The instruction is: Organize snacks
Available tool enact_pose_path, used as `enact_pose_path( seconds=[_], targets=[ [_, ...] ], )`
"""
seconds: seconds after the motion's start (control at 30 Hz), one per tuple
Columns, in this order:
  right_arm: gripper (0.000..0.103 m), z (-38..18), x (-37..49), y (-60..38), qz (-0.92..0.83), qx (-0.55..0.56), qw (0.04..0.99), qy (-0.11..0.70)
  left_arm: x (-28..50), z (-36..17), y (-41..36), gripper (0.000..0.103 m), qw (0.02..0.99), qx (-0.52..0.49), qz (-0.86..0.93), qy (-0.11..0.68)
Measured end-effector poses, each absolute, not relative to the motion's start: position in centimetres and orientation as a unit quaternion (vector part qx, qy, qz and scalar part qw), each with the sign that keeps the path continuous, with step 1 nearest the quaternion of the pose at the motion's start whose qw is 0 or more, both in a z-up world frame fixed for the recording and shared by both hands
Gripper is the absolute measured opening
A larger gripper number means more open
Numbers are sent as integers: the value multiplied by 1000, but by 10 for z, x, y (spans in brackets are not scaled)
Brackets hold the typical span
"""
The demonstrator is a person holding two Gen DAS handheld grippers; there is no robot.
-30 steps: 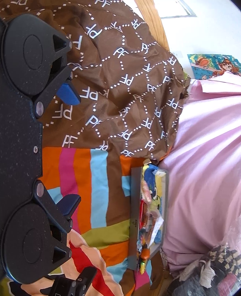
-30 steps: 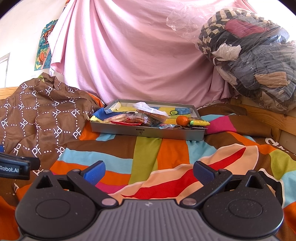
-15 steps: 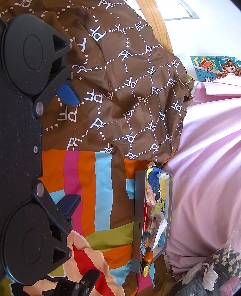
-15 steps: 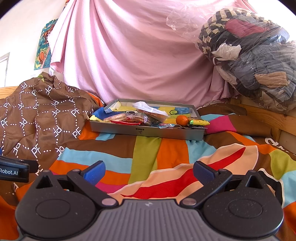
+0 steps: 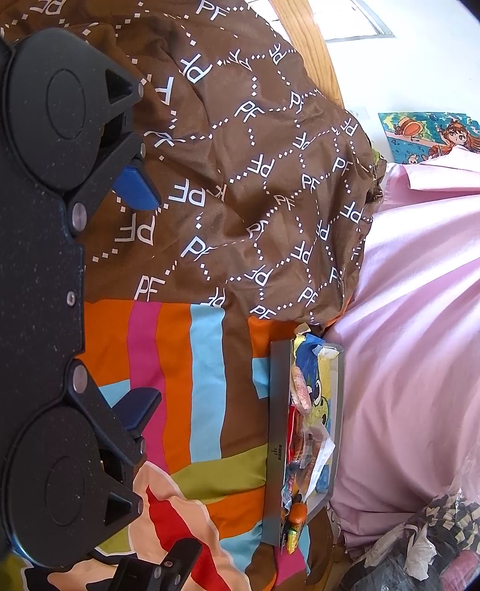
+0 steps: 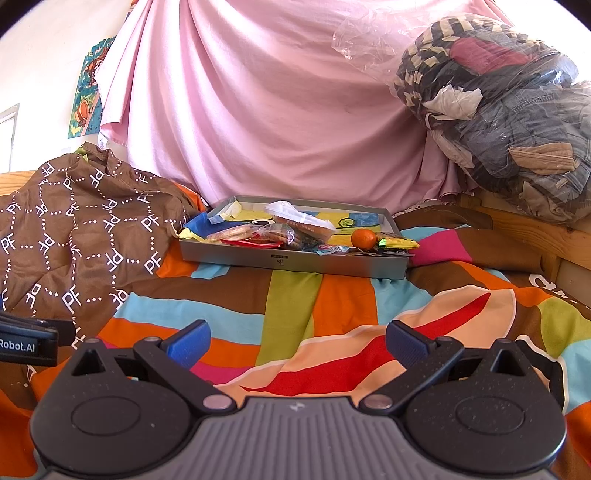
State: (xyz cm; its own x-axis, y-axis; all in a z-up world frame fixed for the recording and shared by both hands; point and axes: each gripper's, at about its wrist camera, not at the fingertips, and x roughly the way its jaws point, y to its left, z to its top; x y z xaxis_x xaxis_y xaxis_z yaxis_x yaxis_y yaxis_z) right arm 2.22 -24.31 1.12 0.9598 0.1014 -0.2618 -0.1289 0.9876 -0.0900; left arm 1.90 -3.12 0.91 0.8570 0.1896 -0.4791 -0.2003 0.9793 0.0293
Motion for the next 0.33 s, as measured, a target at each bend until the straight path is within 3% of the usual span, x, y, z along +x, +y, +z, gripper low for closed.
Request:
enact_pose_path(
  seconds=[0.33],
  targets=[
    [103, 12, 22, -243, 58, -53, 988, 130, 17, 9, -32, 102, 965, -3, 101, 244]
  ],
)
